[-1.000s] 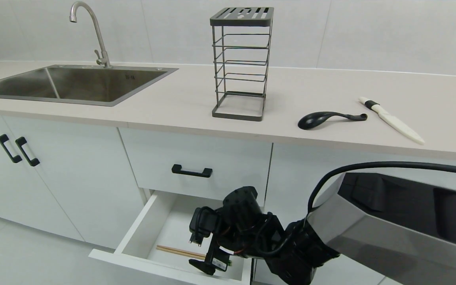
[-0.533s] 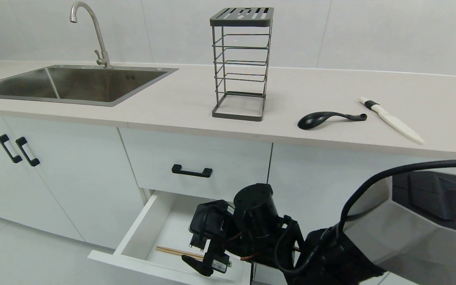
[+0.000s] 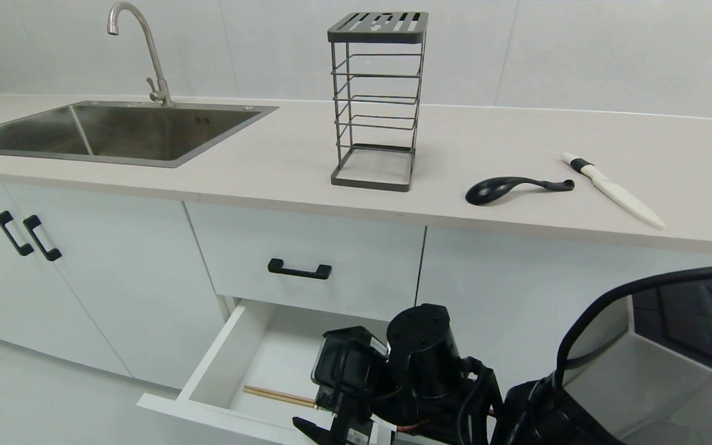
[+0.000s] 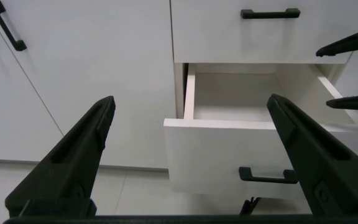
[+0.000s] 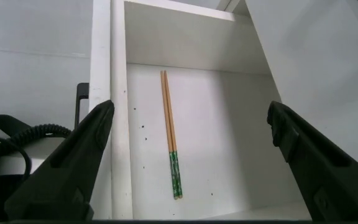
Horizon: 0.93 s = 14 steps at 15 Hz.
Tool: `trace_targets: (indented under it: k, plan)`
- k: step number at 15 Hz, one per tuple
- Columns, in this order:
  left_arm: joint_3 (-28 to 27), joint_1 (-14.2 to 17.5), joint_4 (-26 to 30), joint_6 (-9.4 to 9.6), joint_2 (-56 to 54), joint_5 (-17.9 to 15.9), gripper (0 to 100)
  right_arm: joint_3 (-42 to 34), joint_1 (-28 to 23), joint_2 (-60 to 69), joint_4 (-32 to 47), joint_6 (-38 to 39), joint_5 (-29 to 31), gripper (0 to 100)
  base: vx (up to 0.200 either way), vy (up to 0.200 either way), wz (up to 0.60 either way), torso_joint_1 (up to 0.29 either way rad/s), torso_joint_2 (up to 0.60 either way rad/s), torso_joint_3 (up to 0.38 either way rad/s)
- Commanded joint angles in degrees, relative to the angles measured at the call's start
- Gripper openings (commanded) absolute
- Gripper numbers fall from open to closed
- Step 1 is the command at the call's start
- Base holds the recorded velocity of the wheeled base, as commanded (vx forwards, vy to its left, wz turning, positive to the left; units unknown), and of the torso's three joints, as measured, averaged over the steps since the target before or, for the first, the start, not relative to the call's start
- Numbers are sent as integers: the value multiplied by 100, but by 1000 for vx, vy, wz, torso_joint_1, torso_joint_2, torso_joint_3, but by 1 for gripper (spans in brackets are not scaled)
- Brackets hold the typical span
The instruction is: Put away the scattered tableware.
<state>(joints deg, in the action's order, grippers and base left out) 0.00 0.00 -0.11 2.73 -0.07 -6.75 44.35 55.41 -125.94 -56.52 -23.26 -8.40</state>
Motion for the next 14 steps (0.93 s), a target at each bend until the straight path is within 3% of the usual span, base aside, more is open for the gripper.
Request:
trace_targets:
  k: [1, 7, 10, 14]
  plan:
    - [0, 0, -7, -1, 7, -1, 100, 30, 14, 8, -9, -3, -4, 100, 0, 0, 0, 203, -320, -115]
    - [0, 0, -7, -1, 7, -1, 100, -5, 23, -9, 9, 23, -4, 100, 0, 0, 0, 245, -474, -217]
    - [0, 0, -7, -1, 7, -1, 100, -14, 23, -27, 9, 32, -4, 100, 0, 0, 0, 90, -481, -225]
    - [0, 0, -7, -1, 7, -1, 100, -14, 14, -89, 35, 50, -13, 100, 0, 0, 0, 369, -484, -236]
